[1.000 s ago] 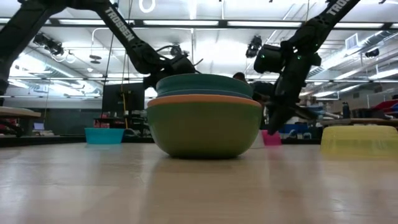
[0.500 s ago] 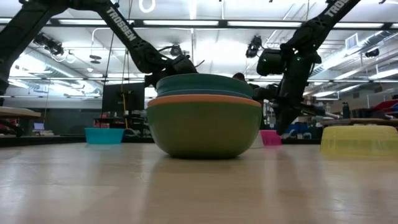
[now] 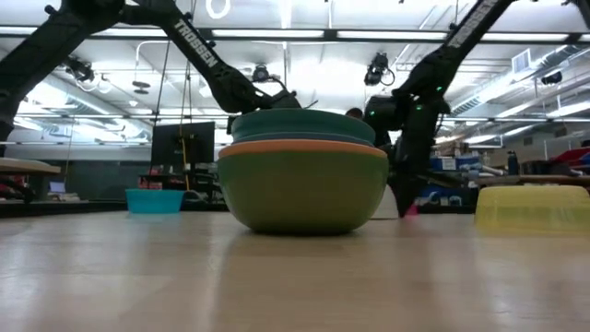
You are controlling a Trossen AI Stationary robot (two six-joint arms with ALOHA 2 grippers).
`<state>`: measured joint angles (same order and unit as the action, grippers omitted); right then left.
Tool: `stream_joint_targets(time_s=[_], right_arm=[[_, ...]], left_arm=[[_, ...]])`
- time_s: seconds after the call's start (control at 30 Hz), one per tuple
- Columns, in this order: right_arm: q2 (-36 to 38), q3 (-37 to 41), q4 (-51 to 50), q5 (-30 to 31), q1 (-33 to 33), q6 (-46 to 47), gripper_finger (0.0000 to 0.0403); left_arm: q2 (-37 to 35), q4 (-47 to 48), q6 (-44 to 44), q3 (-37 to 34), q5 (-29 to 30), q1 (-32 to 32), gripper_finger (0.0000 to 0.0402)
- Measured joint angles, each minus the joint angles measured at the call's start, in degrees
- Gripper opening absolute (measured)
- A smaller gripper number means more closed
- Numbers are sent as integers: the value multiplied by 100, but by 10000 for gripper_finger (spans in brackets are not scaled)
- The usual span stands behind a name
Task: Nest bowls inside each other
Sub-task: Stack the white bowl on top of the green bowl
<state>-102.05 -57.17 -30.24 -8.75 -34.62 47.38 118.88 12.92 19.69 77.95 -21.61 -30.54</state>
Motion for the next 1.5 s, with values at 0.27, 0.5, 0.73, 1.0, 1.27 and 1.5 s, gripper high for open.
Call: stream_joint_targets(time_s=[0.27, 0.5, 0.73, 1.0, 1.27, 1.5], right_arm=[[-524, -991, -609, 140, 239, -594, 0], [-495, -1226, -487, 230, 395, -758, 0], [-495, -1226, -472, 215, 694, -802, 0], [-335, -1361, -478, 442, 848, -934, 0], [-83, -1884, -613, 799, 1152, -1127, 0], [235, -2347, -1205, 1467, 1575, -1161, 0]], left_arm=[[5, 154, -169, 4, -724, -86, 83], [3, 385, -468, 0, -1239, -66, 83], [-23, 925, -579, 79, -1234, -51, 83], [-431, 1438, -727, 81, -1274, -53, 83], [-914, 2921, -996, 591, -1096, 67, 83], [-1182, 3677, -1307, 1053, -628, 385, 83]])
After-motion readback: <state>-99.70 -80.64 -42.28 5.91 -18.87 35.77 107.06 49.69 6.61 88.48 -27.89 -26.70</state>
